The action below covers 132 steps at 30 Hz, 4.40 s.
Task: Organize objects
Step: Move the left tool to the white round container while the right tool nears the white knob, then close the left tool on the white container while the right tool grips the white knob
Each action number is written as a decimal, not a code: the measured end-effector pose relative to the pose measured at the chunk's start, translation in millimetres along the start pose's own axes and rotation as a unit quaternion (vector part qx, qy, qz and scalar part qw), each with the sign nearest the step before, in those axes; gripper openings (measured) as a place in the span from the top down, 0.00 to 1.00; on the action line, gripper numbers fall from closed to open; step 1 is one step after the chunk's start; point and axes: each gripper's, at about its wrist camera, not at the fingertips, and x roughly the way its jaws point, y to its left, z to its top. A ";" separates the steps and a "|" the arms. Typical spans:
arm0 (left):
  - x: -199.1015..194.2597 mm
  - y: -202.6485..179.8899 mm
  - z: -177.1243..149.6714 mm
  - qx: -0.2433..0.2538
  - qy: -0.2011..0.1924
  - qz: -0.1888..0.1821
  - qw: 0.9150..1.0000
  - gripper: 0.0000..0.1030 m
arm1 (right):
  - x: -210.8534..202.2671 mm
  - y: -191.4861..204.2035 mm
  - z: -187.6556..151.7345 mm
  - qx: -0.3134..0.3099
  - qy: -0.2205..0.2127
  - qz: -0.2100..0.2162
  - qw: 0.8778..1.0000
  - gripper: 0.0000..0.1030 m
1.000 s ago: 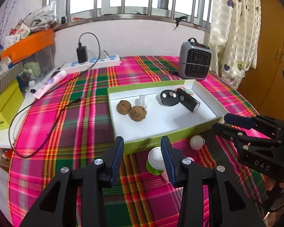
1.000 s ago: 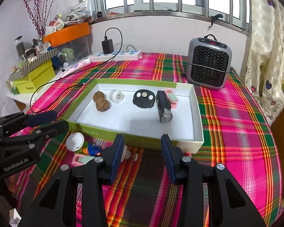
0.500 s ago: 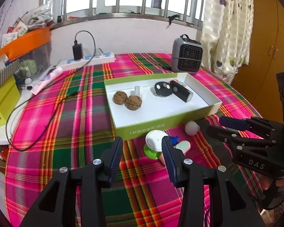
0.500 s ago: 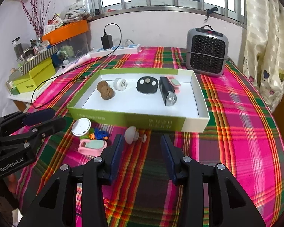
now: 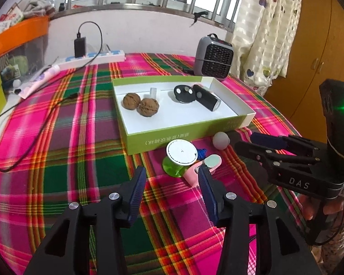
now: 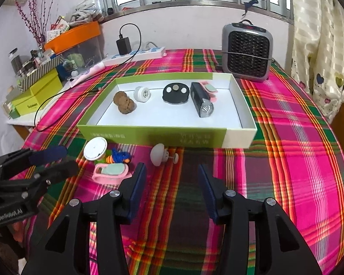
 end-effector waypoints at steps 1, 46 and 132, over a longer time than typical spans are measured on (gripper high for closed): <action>2.2 -0.3 0.5 0.001 0.003 -0.001 1.000 0.56 | 3.1 0.4 1.8 -0.001 0.004 0.006 1.000 0.54; 36.5 -5.1 27.6 -0.030 0.038 0.016 0.999 0.69 | 35.1 -1.6 11.1 -0.030 0.038 0.030 0.998 0.68; -1.0 -1.9 40.3 -0.034 -0.019 0.042 0.998 0.69 | 0.2 7.4 28.0 -0.059 -0.008 0.069 0.996 0.68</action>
